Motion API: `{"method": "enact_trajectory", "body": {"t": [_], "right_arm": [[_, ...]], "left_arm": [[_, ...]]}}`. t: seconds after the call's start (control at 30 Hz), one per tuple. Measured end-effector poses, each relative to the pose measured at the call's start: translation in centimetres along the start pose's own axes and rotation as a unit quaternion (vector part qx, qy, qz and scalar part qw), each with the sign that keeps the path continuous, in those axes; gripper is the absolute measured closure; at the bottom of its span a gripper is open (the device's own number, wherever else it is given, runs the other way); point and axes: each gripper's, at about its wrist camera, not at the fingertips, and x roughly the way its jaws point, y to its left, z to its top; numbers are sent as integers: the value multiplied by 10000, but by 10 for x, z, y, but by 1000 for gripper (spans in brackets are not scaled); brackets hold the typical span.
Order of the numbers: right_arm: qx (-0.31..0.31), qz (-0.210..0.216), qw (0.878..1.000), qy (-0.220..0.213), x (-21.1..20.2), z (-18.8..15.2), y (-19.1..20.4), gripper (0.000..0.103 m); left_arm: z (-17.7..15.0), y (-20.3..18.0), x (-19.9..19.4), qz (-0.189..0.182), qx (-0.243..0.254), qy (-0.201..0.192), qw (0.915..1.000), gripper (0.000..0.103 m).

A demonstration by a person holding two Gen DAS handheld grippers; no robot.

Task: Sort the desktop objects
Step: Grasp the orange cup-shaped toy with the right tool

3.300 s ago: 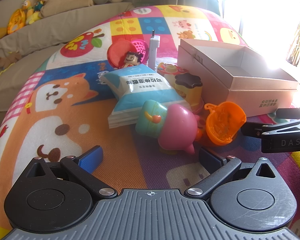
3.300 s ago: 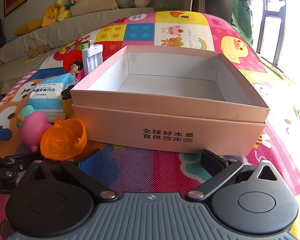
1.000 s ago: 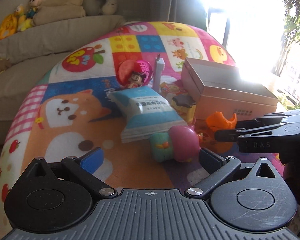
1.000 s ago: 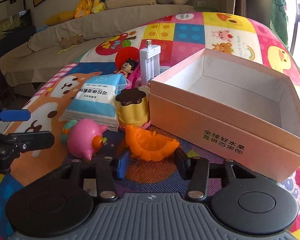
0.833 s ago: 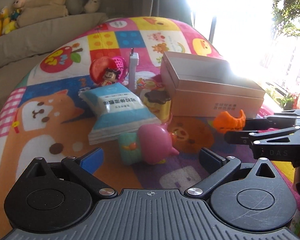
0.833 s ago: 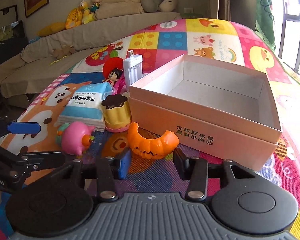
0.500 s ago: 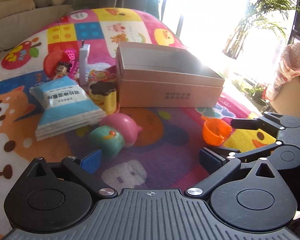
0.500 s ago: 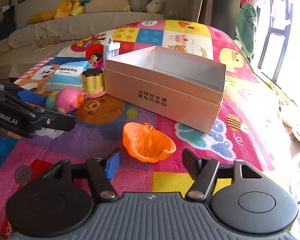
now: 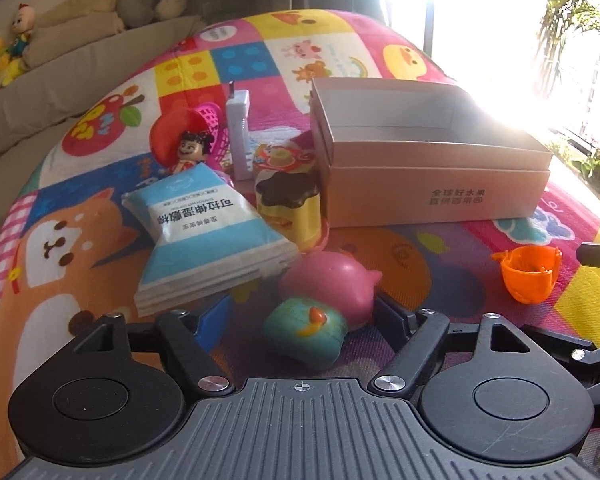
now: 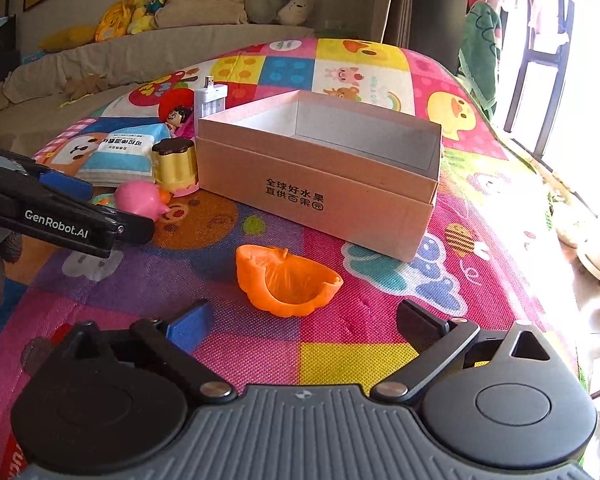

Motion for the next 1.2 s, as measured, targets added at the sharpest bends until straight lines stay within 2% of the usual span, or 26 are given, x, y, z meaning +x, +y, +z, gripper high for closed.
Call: {"method": "enact_trajectory", "body": {"t": [0.07,0.2,0.3,0.53,0.67,0.83,0.97,1.07,1.13,1.2], "right_arm": [[8,-1,10000,26,1,0,0,4],[31,1,10000,46,1,-1,0,4],[23,-23,9999,98,3,0,0,3],[-81,-276,9995,137,3,2,8,0],[141,-224,9992,295,7,7,7,0],[198,-43,9989,434,16,18,14,1],[78,104,9990,433,24,31,26,26],[-63,163,9989,441,30,40,37,40],[-200,247,9985,443,34,45,45,47],[-340,329,9980,425,38,50,55,48]], "left_arm": [[-1,-4,1,37,114,-54,9999,25],[-4,-8,-3,16,261,-155,9995,44],[-8,-4,-9,188,332,-243,9990,47],[-18,26,-19,454,52,-209,9987,45],[-21,41,-21,586,-112,-181,9981,45],[-23,49,-22,555,-258,-181,9980,42],[-25,52,-24,506,-309,-196,9980,36],[-26,55,-26,491,-369,-219,9979,34],[-27,58,-28,487,-414,-234,9977,32],[-28,61,-29,493,-450,-243,9975,32]]}}
